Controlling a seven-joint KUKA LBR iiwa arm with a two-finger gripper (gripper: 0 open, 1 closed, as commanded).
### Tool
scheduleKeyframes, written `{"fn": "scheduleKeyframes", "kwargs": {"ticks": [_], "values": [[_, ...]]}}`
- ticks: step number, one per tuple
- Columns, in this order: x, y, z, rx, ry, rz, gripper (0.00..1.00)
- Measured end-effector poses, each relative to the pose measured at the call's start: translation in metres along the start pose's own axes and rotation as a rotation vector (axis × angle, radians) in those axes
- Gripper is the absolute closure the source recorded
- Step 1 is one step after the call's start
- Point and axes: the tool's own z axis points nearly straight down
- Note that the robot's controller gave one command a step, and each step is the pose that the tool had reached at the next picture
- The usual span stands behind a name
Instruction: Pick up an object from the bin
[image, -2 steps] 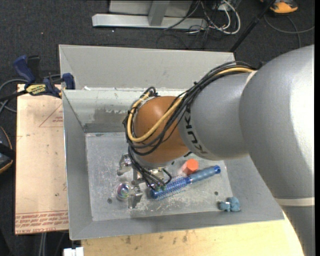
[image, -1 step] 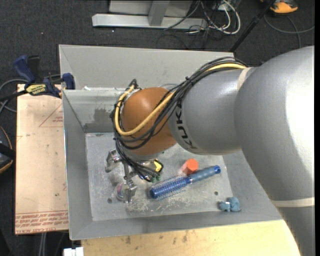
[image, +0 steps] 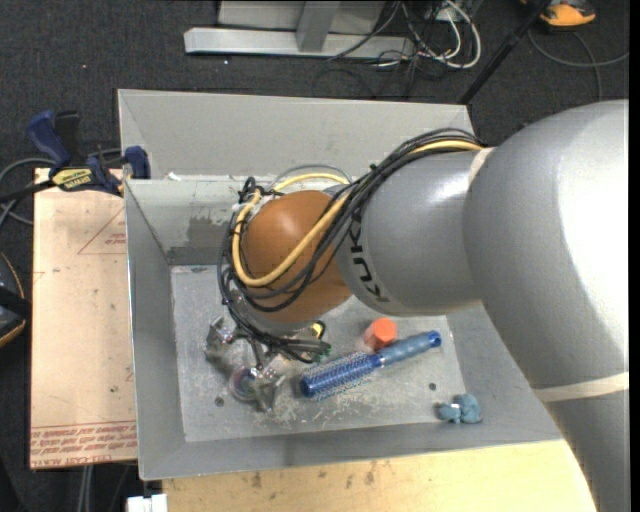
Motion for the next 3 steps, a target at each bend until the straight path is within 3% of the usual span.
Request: {"fn": "scheduleKeyframes", "kwargs": {"ticks": [1, 2, 3], "values": [[-0.002, 0.0, -0.002, -0.001, 0.003, 0.004, 0.0], [-0.004, 0.0, -0.004, -0.001, -0.001, 0.004, 1.0], [-0.007, -0.001, -0.116, 0.002, -0.002, 0.006, 1.0]]}}
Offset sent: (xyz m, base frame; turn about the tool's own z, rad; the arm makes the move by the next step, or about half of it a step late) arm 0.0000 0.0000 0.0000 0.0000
